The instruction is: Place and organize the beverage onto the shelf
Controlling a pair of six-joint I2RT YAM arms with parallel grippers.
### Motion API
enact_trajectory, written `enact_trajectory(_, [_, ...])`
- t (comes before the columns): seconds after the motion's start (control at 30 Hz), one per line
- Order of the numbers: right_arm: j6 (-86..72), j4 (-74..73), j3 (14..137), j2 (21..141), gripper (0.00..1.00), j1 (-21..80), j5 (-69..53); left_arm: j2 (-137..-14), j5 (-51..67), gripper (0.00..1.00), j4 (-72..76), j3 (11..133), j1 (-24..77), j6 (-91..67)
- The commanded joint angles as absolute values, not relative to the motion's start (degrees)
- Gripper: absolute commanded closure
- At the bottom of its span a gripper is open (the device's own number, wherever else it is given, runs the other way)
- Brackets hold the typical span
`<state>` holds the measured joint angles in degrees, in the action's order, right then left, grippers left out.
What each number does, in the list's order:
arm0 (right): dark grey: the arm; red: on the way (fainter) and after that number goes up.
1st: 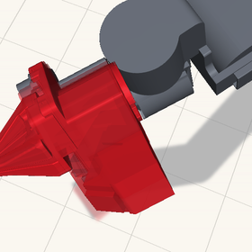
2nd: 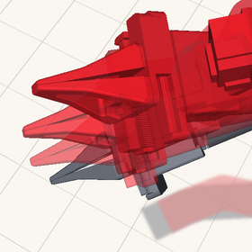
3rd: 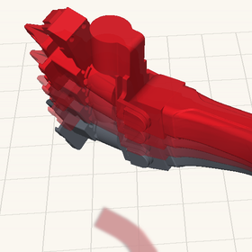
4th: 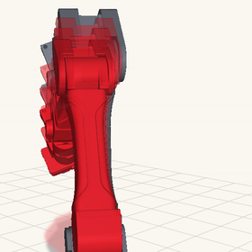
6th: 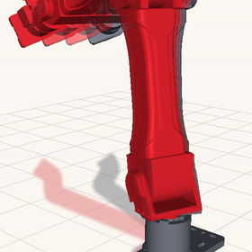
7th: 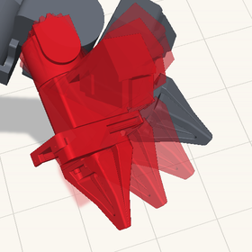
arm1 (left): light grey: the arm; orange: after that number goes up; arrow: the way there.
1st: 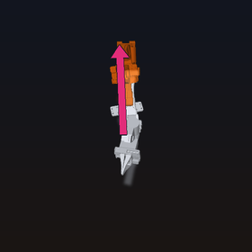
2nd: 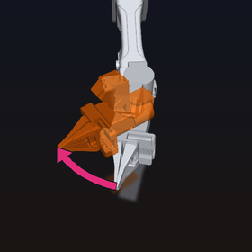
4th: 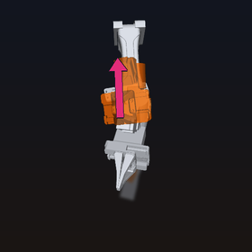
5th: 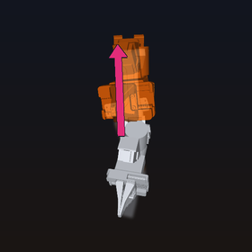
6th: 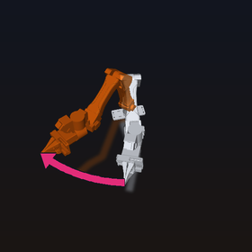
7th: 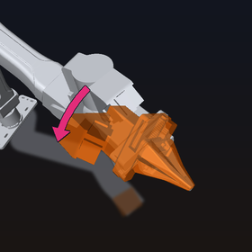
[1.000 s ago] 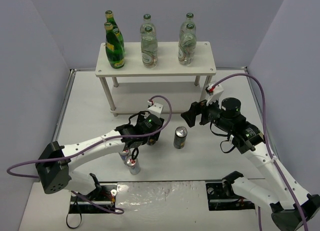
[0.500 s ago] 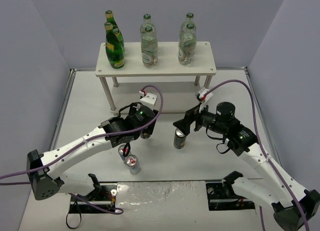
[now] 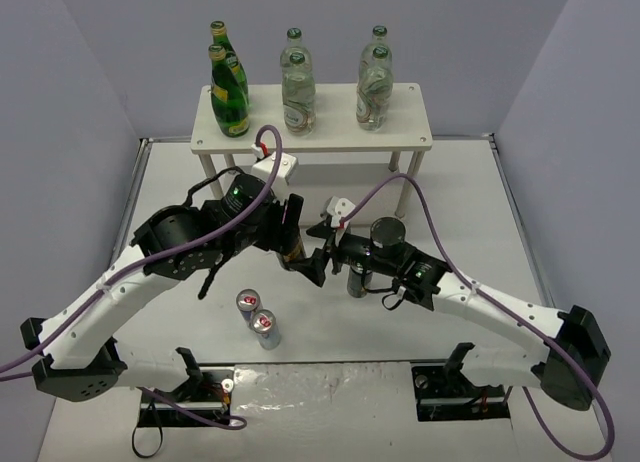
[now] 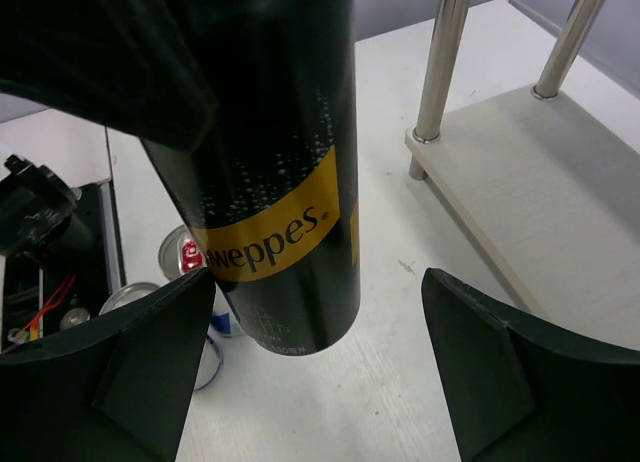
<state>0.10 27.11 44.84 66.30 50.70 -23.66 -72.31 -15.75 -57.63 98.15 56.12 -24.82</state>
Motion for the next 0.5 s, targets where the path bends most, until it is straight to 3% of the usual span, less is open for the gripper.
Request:
enact_trajectory(0.0, [0.00, 40.07, 46.58, 68.11, 0.21, 51.06, -21.88, -71.54, -11.87, 0.98, -59.41, 102.92, 55.90, -22.94])
enact_trajectory(0.13, [0.26, 42.18, 48.25, 70.92, 0.21, 51.85, -24.96, -72.59, -11.51, 0.98, -60.82, 104.06, 55.99, -21.89])
enact_trajectory(0.3, [0.00, 43.68, 49.39, 72.42, 0.32, 52.12, -26.98, -73.65, -10.99, 0.98, -60.99, 105.03, 55.99, -20.75])
enact_trajectory(0.4, [0.00, 44.47, 49.57, 73.12, 0.40, 52.29, -29.00, -74.79, -11.42, 0.98, -62.05, 106.43, 55.90, -19.95])
enact_trajectory(0.47, [0.00, 44.39, 49.48, 73.04, 0.56, 52.38, -29.53, -75.41, -11.78, 0.98, -62.66, 107.13, 55.90, -19.60])
